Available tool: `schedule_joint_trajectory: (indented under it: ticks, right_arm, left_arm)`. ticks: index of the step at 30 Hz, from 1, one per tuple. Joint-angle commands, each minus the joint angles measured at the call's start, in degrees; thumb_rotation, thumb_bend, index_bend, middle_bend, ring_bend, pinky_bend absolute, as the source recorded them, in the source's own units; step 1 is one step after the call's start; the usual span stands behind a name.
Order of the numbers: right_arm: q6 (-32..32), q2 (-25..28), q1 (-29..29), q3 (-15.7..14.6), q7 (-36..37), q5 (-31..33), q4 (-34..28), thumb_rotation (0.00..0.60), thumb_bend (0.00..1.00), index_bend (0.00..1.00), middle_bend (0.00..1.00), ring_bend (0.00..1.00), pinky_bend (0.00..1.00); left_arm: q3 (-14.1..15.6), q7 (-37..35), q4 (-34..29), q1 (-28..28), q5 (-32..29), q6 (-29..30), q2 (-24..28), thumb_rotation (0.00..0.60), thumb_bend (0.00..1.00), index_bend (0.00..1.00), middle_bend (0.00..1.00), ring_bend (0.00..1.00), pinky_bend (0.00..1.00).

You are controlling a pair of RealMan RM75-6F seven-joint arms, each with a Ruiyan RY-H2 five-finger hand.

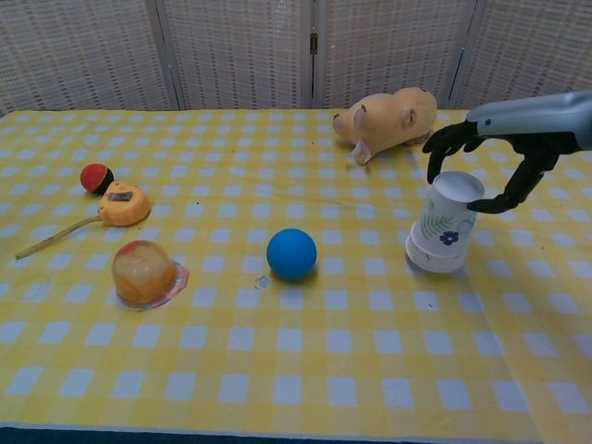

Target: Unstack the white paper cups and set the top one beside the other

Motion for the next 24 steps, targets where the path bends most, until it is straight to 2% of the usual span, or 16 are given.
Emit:
schedule_joint_trajectory:
  ticks: [1, 7, 12, 17, 24]
  right_arm:
    - [0.8, -0.5, -0.1, -0.2, -0.9, -0.5, 0.5, 0.6, 0.44, 0.39, 0.1, 0.11, 0.1]
    - [5.6, -1.4, -0.5, -1.0, -6.7, -0.7, 0.6, 0.6, 0.44, 0.39, 0.11, 0.11, 0.1]
    - [4.4, -0.4, -1.0, 0.5, -3.1, -0.2, -1.0, 0.6, 0.44, 0.39, 0.11, 0.11, 0.1]
    - [-0.4, 2.3, -2.0, 3.1, 6.2, -2.0, -3.1, 0.6, 0.44, 0.39, 0.11, 0.11, 0.1]
    - [0.5, 4.4, -3.2, 3.9, 8.2, -5.7, -3.4, 0.6, 0.44, 0.39, 0.11, 0.11, 0.1]
  left_arm:
    - [0.0, -0.1, 0.0, 0.1, 0.0, 0.0, 0.0, 0.6, 0.25, 0.07, 0.01, 0.02, 0.0]
    - [0.2, -0.4, 0.0, 0.1, -0.1, -0.2, 0.0, 0.6, 0.25, 0.07, 0.01, 0.02, 0.0]
    - [0.2, -0.6, 0.2, 0.1, -0.1, -0.1, 0.0, 0.6, 0.25, 0.07, 0.01, 0.02, 0.0]
    - [0.2, -0.7, 0.1, 0.2, -0.3, -0.2, 0.2, 0.6, 0.25, 0.07, 0.01, 0.02, 0.0]
    - [0.2, -0.7, -0.1, 0.2, -0.3, -0.2, 0.3, 0.6, 0.25, 0.07, 0.01, 0.02, 0.0]
